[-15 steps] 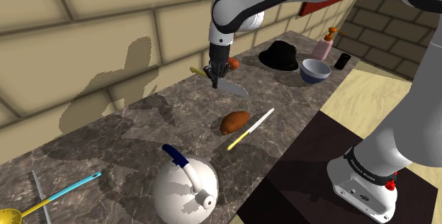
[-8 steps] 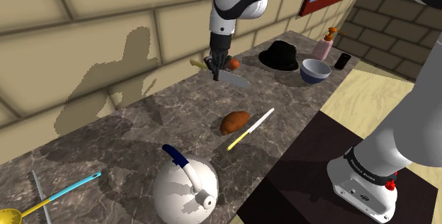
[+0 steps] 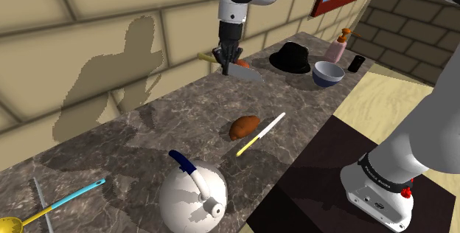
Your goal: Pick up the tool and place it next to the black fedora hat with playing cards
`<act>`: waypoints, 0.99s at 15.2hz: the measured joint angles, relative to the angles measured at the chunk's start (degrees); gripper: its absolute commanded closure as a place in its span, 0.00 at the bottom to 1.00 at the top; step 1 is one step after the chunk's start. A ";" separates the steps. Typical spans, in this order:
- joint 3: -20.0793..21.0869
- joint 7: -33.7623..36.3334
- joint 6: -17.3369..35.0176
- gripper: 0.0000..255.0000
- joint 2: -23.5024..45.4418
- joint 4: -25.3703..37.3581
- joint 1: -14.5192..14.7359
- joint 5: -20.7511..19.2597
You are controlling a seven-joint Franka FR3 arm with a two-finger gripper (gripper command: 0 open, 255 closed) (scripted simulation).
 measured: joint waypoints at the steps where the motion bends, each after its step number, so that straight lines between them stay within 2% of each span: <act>1: -0.23 -0.62 -0.34 1.00 -0.79 -0.60 -0.44 0.08; 8: -3.43 -8.70 -0.12 1.00 -7.99 -9.73 -5.17 0.41; 15: -7.75 -17.40 -1.19 1.00 -13.20 -15.65 -10.04 -0.76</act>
